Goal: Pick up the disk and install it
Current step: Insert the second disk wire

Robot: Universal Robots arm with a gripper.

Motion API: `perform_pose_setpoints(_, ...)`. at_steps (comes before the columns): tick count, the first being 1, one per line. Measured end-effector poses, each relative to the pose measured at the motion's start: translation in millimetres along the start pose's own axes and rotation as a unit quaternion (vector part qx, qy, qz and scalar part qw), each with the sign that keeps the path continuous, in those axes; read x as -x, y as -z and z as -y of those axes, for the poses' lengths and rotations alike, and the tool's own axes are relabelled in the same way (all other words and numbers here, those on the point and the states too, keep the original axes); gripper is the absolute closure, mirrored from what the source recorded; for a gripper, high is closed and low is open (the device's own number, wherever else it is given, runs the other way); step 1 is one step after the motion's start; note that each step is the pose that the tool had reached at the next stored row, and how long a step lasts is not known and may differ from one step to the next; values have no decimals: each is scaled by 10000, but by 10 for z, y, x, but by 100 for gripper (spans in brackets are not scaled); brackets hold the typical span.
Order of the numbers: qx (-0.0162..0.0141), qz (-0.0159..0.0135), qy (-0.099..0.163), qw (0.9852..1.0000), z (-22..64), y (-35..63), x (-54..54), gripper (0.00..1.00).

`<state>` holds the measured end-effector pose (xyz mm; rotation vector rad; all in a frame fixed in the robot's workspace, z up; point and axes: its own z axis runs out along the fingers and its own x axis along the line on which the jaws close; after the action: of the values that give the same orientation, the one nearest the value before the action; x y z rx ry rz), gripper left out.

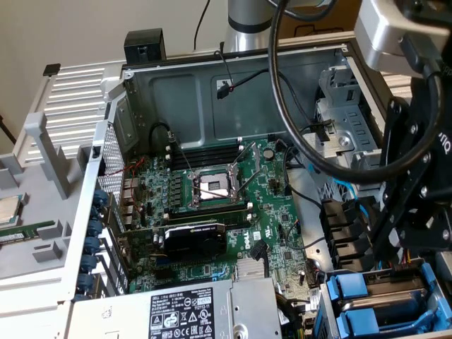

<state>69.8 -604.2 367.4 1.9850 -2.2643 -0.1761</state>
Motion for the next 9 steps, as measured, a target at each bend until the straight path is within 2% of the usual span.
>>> perform_pose_setpoints(4,14,105,18,9999,11,-20,-48,84)
perform_pose_setpoints(7,18,146,26,9999,20,-46,-50,84)
perform_pose_setpoints(9,20,159,28,9999,33,-53,-50,84)
